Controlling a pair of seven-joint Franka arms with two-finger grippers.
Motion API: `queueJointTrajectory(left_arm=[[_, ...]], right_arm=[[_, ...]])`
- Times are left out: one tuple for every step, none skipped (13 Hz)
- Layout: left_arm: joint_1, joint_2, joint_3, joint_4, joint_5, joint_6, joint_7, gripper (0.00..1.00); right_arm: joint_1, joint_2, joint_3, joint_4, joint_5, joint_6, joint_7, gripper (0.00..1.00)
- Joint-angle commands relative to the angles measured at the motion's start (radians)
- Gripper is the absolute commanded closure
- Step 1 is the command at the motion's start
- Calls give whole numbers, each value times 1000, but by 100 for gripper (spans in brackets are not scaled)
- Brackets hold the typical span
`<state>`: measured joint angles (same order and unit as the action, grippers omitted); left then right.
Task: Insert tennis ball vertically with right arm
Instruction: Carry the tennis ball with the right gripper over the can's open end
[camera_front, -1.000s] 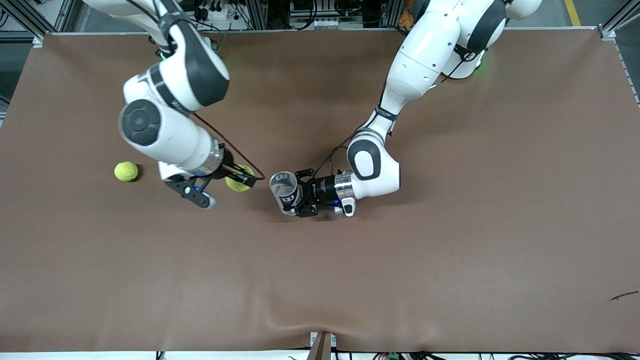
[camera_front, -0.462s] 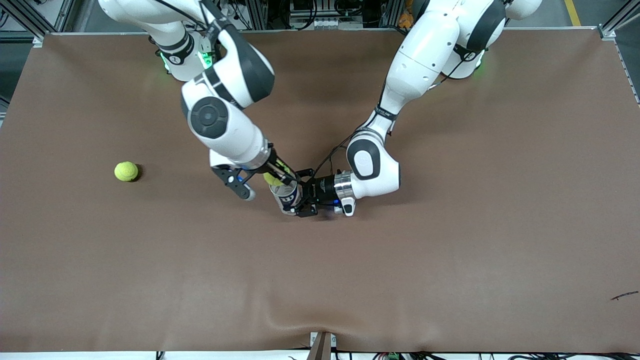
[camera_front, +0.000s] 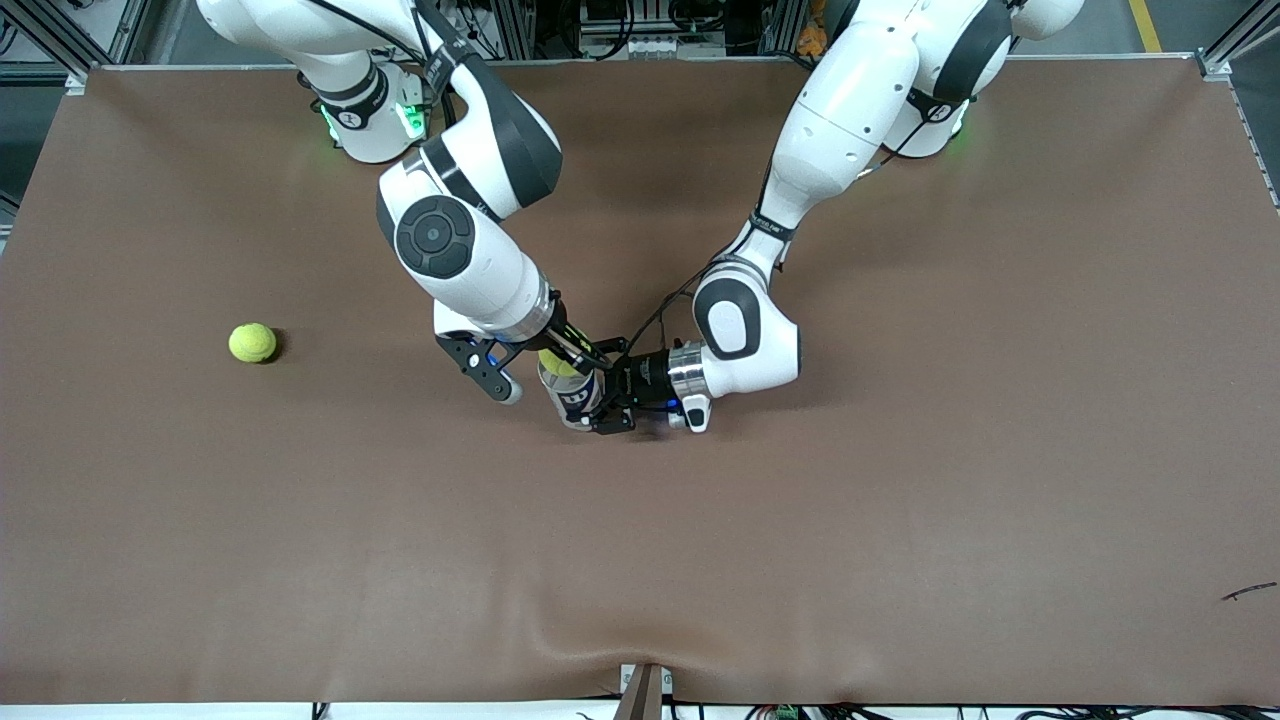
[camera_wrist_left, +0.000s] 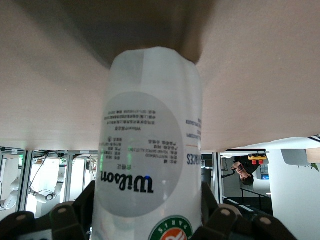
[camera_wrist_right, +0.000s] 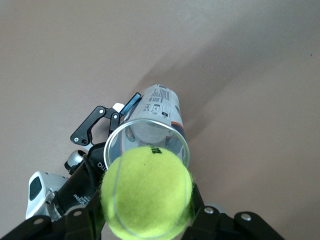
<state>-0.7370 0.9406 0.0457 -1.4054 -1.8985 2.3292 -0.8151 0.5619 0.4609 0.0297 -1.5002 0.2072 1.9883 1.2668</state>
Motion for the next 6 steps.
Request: queueJointTrajectory(left_arm=[[-10,3,2,6,-31,18,21,16],[-9,3,0,6,-30,18,21,16],[-9,3,0,8,-31,18,21,16],[-10,4,0,6,-31,18,21,16],[-9,4,0,8,-31,18,21,16],[-10,3,2,8,-31,18,21,16]], right_arm=[[7,16,-7,35,-20,-16,19,8],[7,16,-7,35,-20,-16,20,0],[4,16,-7,37,-18,-16,19,0],[1,15,-8,37,-17,-16,19,0],[1,15,-8,37,-17,-16,19,0],[-2,13,-8,37,-18,-17,17,0]])
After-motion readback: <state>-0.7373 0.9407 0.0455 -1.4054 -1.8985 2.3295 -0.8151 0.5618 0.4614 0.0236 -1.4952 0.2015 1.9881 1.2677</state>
